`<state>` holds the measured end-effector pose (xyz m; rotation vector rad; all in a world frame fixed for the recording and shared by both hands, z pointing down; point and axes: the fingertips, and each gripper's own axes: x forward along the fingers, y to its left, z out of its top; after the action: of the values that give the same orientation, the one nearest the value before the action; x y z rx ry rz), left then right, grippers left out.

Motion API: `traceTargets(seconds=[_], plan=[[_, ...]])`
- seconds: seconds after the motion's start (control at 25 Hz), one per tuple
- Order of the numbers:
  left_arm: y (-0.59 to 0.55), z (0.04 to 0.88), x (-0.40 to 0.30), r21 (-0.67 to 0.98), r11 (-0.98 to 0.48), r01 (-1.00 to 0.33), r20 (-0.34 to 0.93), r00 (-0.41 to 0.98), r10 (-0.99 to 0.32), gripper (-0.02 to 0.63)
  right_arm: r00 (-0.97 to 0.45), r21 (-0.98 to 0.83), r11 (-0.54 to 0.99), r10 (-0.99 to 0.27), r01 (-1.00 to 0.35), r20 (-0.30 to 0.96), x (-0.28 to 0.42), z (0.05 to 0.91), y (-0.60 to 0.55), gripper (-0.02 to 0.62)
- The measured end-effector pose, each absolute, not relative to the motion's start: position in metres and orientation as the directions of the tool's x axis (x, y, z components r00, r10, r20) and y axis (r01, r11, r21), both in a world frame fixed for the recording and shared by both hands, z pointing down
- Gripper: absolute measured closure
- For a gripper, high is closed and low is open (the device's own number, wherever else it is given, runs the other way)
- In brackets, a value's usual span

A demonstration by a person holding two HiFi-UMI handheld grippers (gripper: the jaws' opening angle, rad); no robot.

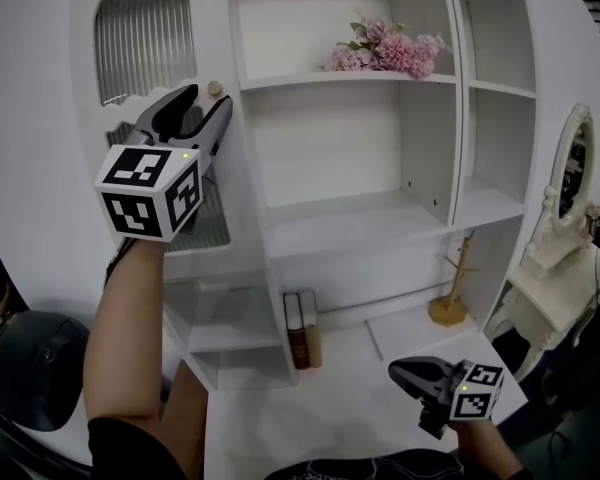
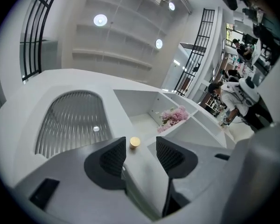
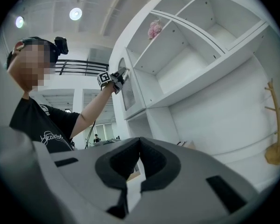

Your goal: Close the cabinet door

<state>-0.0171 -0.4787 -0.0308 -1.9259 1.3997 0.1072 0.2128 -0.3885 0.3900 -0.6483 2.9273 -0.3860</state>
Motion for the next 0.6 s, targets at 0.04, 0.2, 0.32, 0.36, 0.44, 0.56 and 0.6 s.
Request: traceTargets(seconds=[0.04,0.2,0.32,0.36,0.44,0.56,0.6], plan=[[-0.473,-0.022,-0.015,-0.502,-0.164,-0.849,-0.455,0.42,-0.785,0.417,-0.902,-0.267,0.878,-0.427,-0.398,-0.059,0.211,0.389,-0.383,0.591],[-0.452,0.025,-0.002,-0.445,-0.339,-0.829,-0.377,0.517,-0.769,0.417,-0.911,-0.242,0.89,-0.409,-0.386,-0.052,0.194,0.384,-0.36,0.591],[-0.426,0.067,0.001,-0.384,-0.444,-0.81,-0.321,0.567,-0.758,0.418,-0.919,-0.248,0.895,-0.392,-0.37,-0.045,0.175,0.384,-0.342,0.591],[-0.416,0.083,-0.001,-0.351,-0.477,-0.806,-0.305,0.579,-0.756,0.419,-0.921,-0.252,0.896,-0.387,-0.366,-0.041,0.169,0.384,-0.336,0.591],[-0.395,0.118,-0.004,-0.295,-0.538,-0.79,-0.26,0.608,-0.75,0.42,-0.925,-0.255,0.897,-0.379,-0.36,-0.026,0.156,0.387,-0.324,0.591],[-0.363,0.173,-0.004,-0.249,-0.602,-0.758,-0.156,0.645,-0.748,0.42,-0.931,-0.246,0.903,-0.365,-0.353,0.0,0.137,0.39,-0.3,0.591],[-0.352,0.188,-0.004,-0.229,-0.621,-0.75,-0.126,0.656,-0.745,0.42,-0.933,-0.243,0.905,-0.359,-0.349,0.001,0.131,0.39,-0.291,0.591]])
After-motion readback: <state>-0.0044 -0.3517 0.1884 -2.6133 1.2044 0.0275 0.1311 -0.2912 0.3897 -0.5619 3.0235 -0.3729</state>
